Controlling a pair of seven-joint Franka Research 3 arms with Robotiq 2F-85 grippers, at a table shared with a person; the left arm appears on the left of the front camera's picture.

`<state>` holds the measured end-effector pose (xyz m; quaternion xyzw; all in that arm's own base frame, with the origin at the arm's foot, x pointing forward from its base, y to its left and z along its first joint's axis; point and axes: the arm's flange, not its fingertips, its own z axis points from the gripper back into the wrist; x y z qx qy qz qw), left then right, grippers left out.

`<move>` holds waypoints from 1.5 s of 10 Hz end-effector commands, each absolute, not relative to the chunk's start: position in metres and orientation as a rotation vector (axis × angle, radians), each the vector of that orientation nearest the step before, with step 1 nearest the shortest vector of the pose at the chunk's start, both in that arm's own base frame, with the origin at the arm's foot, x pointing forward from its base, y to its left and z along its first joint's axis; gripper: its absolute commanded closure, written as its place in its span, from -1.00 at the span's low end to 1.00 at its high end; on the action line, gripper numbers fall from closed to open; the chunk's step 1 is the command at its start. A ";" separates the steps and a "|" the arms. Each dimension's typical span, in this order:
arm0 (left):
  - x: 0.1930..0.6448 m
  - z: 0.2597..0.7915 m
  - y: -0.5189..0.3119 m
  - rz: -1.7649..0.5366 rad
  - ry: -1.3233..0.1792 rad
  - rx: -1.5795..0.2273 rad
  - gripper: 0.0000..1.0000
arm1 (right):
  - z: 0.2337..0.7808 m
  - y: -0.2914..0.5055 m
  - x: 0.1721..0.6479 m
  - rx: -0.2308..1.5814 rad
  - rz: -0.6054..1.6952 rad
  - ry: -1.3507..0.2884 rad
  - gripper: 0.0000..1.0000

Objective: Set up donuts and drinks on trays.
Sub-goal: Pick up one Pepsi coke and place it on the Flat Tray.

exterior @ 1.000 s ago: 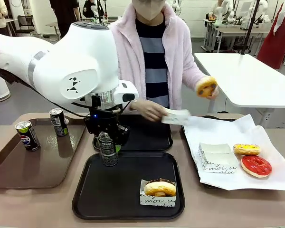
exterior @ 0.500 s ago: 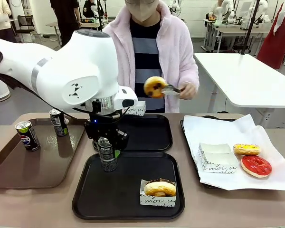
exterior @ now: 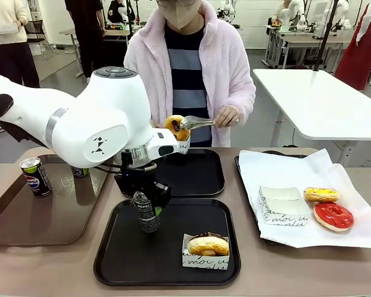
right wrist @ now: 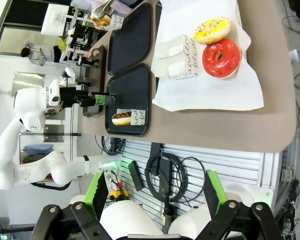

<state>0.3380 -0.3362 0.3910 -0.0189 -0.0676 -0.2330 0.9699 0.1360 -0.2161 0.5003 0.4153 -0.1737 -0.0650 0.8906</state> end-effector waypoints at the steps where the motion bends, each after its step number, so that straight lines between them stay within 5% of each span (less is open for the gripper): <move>1: 0.337 0.384 -0.336 -0.493 -0.140 -0.051 -0.17 | 0.499 -0.218 0.134 0.867 -0.132 -0.364 -1.00; 4: 0.337 0.378 -0.338 -0.497 -0.113 -0.044 -0.17 | 0.499 -0.218 0.134 0.867 -0.132 -0.364 -1.00; 5: 0.337 0.380 -0.339 -0.497 -0.109 -0.054 -0.96 | 0.499 -0.218 0.134 0.867 -0.132 -0.364 -1.00; 8: 0.334 0.401 -0.336 -0.495 -0.135 -0.071 -1.00 | 0.499 -0.218 0.134 0.867 -0.132 -0.364 -1.00; 9: 0.328 0.418 -0.333 -0.493 -0.144 -0.061 -0.80 | 0.499 -0.218 0.134 0.867 -0.132 -0.364 -1.00; 10: 0.323 0.435 -0.328 -0.483 -0.146 -0.037 -0.99 | 0.499 -0.218 0.134 0.867 -0.132 -0.364 -1.00; 15: 0.310 0.498 -0.260 -0.387 -0.167 -0.014 -1.00 | 0.499 -0.218 0.134 0.867 -0.132 -0.364 -1.00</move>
